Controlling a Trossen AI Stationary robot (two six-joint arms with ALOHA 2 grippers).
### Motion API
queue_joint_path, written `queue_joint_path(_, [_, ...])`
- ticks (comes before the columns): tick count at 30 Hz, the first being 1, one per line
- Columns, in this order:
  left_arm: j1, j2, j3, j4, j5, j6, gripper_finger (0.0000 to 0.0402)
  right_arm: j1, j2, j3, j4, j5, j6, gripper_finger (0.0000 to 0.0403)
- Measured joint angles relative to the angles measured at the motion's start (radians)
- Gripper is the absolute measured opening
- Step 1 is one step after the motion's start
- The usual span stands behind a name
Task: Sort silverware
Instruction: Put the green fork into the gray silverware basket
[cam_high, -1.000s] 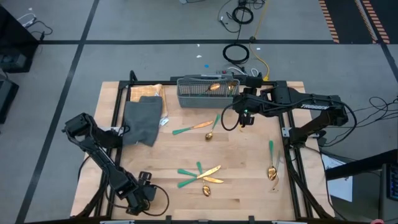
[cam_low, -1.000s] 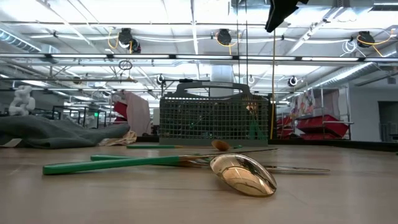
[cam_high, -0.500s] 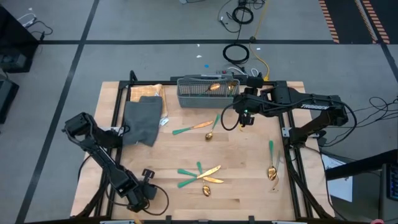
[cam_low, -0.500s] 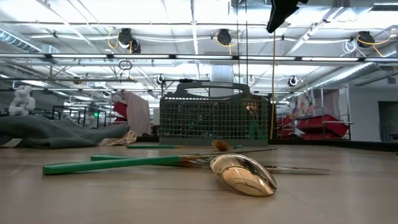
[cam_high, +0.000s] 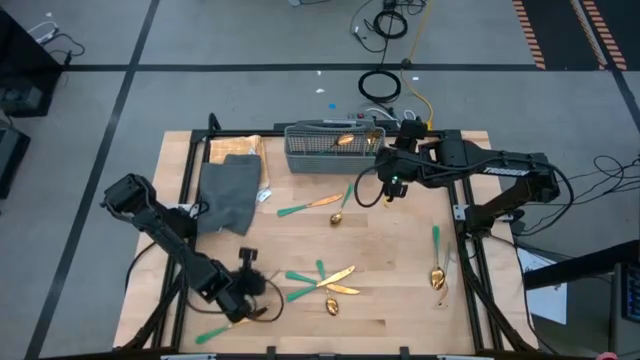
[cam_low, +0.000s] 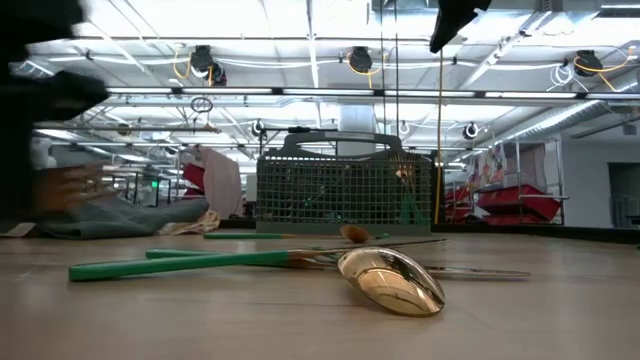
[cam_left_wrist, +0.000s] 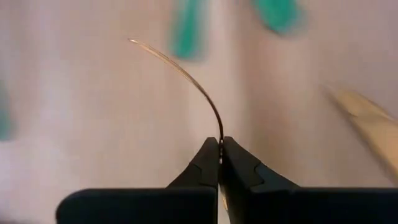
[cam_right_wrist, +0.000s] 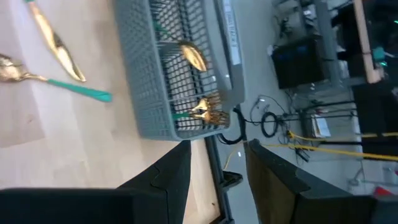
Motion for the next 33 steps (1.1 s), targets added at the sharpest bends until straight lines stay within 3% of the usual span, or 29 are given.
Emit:
queue_joint_path(4, [0.034, -0.058, 0.002, -0.004, -0.298, 0.007, 0.0004, 0.0, -0.007, 0.0, 0.0, 0.126, 0.038, 0.0144])
queue_joint_path(10, [0.101, -0.214, 0.038, 0.157, -0.934, 0.185, 0.0004, 0.0, -0.082, 0.0, 0.0, 0.283, 0.149, 0.0144])
queue_joint_path(12, [0.142, -0.269, 0.038, 0.249, -1.06, 0.283, 0.0004, 0.0, -0.12, 0.0, -0.001, 0.32, 0.193, 0.0144])
queue_joint_path(14, [0.205, -0.321, 0.038, 0.309, -1.074, 0.348, 0.0004, 0.001, -0.163, 0.0, -0.001, 0.342, 0.221, 0.0144])
queue_joint_path(16, [0.28, -0.355, 0.038, 0.357, -1.002, 0.386, 0.0004, 0.001, -0.209, 0.0, -0.001, 0.343, 0.227, 0.0144])
queue_joint_path(18, [0.361, -0.367, 0.038, 0.46, -0.858, 0.475, 0.0004, 0.001, -0.252, 0.0, -0.001, 0.344, 0.237, 0.0144])
queue_joint_path(22, [0.509, -0.335, 0.037, 0.956, -0.367, 0.804, 0.0004, 0.001, -0.319, 0.0, -0.001, 0.341, 0.241, 0.0144])
queue_joint_path(25, [0.613, -0.279, 0.039, 1.312, -0.096, 1.005, 0.0004, 0.001, -0.357, 0.0, -0.001, 0.339, 0.252, 0.0144])
queue_joint_path(28, [0.732, -0.221, 0.038, 1.559, 0.033, 1.031, 0.0004, 0.009, -0.379, 0.0, -0.01, 0.33, 0.278, 0.0144])
queue_joint_path(33, [0.922, -0.059, 0.075, 1.747, 0.266, 0.878, 0.0004, 0.022, -0.402, 0.0, -0.012, 0.309, 0.281, 0.0144])
